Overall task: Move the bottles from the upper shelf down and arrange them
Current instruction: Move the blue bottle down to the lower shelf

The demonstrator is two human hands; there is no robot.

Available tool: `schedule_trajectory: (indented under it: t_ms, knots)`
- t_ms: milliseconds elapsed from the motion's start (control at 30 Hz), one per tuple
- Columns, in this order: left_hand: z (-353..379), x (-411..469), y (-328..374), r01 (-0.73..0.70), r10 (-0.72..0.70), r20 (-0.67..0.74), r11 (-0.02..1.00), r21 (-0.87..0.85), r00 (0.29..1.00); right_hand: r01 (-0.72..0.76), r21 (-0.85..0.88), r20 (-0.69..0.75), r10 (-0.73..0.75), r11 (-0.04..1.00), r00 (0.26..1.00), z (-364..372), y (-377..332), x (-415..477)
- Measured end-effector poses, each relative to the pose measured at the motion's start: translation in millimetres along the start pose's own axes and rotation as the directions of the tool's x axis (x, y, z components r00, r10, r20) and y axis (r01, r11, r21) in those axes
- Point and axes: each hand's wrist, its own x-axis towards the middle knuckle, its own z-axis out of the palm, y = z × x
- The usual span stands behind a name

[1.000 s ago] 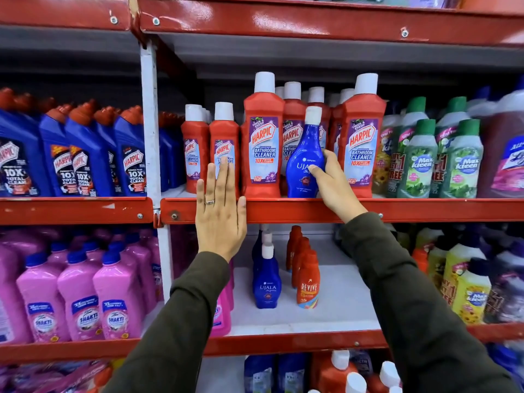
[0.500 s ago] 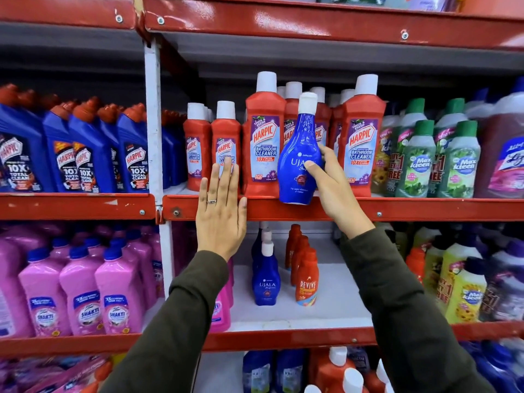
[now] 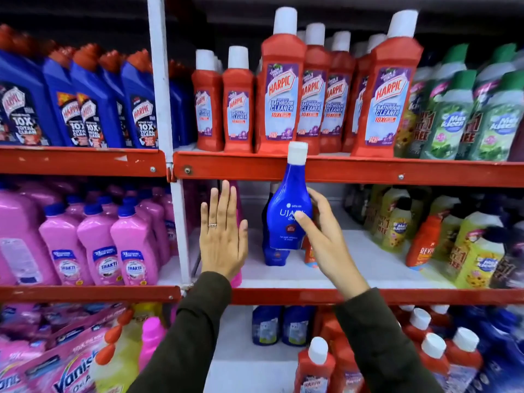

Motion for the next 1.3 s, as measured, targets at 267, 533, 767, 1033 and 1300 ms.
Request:
schedule_trajectory:
  t_ms: [267, 533, 767, 1033, 1300]
  knots:
    - [30, -79, -12, 0.073, -0.083, 0.136, 0.995, 0.073, 0.987, -0.186, -0.019, 0.026, 0.187, 0.982, 0.982, 14, 79, -43]
    - [49, -118, -16, 0.075, -0.089, 0.178, 0.994, 0.085, 0.980, -0.297, -0.071, -0.025, 0.296, 0.952, 0.955, 22, 128, -42]
    - [56, -124, -22, 0.050, -0.072, 0.181, 0.991, 0.122, 0.981, -0.334, -0.038, -0.031, 0.333, 0.942, 0.942, 29, 141, -41]
    - [53, -125, -20, 0.055, -0.073, 0.189, 0.993, 0.101, 0.979, -0.313, -0.030, -0.030, 0.312, 0.949, 0.950, 28, 145, -43]
    - [49, -134, 12, 0.097, -0.082, 0.299, 0.994, -0.038, 0.951, -0.329, -0.006, -0.012, 0.329, 0.944, 0.944, 20, 139, -44]
